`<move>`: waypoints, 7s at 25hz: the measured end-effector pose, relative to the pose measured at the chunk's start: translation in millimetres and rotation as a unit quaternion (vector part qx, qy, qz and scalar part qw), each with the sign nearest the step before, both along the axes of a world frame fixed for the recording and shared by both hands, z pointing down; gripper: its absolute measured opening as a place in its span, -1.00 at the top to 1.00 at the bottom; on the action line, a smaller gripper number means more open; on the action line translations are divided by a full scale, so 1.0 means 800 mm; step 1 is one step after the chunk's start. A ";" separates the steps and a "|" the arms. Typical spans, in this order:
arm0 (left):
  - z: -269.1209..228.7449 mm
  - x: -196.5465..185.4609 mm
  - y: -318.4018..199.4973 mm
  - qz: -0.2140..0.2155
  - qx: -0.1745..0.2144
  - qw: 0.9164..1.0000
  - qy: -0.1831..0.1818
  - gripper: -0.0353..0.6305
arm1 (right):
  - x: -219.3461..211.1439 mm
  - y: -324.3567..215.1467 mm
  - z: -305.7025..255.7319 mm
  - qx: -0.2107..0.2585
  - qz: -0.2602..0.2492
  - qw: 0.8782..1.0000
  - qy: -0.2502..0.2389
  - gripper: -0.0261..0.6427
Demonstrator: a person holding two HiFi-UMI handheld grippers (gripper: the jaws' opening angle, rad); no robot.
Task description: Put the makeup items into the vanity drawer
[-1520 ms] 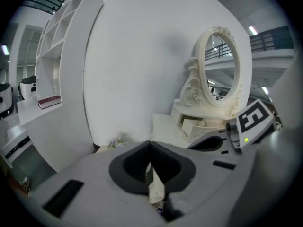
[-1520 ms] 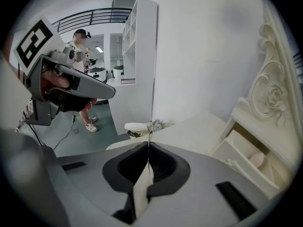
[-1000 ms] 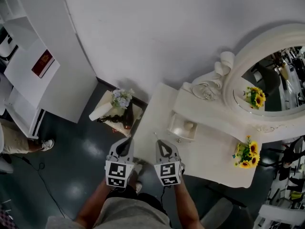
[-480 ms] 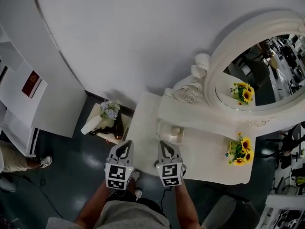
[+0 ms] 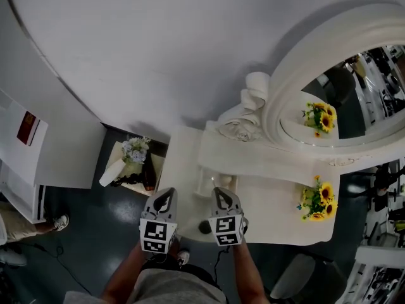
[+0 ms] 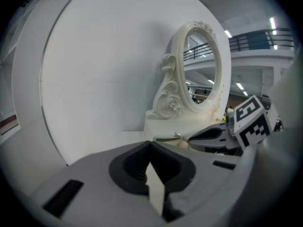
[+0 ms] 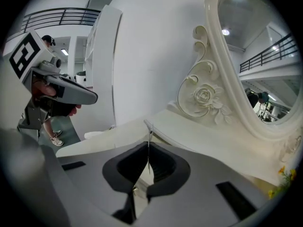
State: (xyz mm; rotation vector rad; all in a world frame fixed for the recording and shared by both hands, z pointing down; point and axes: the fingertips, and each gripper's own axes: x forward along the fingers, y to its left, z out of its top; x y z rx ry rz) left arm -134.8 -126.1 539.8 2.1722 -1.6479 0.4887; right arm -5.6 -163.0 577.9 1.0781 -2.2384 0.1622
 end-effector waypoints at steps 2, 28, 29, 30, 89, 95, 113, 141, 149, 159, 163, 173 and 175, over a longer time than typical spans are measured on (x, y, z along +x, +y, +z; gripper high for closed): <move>0.008 0.001 -0.008 0.001 -0.008 1.000 0.000 0.89 | 0.004 -0.007 0.012 -0.011 0.005 1.000 0.005 0.86; 0.030 0.020 -0.020 0.019 -0.029 0.999 0.002 0.89 | 0.000 -0.011 0.027 -0.041 0.004 0.999 -0.016 0.49; 0.028 0.020 -0.019 0.020 -0.028 0.999 0.001 0.89 | 0.001 -0.011 0.026 -0.040 0.006 0.999 -0.017 0.49; 0.026 0.020 -0.018 0.021 -0.028 0.999 0.000 0.89 | 0.001 -0.011 0.024 -0.037 0.008 0.999 -0.017 0.49; -0.034 0.089 0.141 0.086 0.023 0.996 -0.017 0.89 | 0.067 0.186 -0.067 0.049 0.106 0.985 -0.128 0.85; 0.001 0.088 0.145 0.085 0.001 0.996 -0.017 0.89 | 0.060 0.193 -0.018 0.014 0.102 0.987 -0.127 0.85; 0.067 0.074 0.165 0.069 -0.044 0.996 -0.023 0.89 | 0.025 0.211 0.081 -0.077 0.051 0.989 -0.113 0.20; 0.091 0.060 0.178 0.058 -0.058 0.996 -0.021 0.89 | 0.034 0.211 0.126 -0.104 0.058 0.992 -0.038 0.61; 0.089 0.058 0.179 0.060 -0.056 0.996 -0.020 0.89 | 0.038 0.207 0.125 -0.098 0.066 0.992 -0.038 0.78; 0.058 0.058 0.167 0.059 -0.033 0.997 -0.020 0.89 | 0.041 0.203 0.091 -0.074 0.067 0.994 -0.042 0.79; 0.031 0.067 0.162 0.066 -0.015 0.998 -0.015 0.89 | 0.047 0.201 0.060 -0.052 0.071 0.995 -0.046 0.79; -0.037 0.084 0.149 0.079 0.028 0.996 -0.013 0.89 | 0.065 0.188 -0.030 0.006 0.091 0.994 -0.067 0.79; -0.047 0.086 0.146 0.081 0.034 0.996 -0.014 0.89 | 0.068 0.185 -0.044 0.014 0.093 0.993 -0.068 0.79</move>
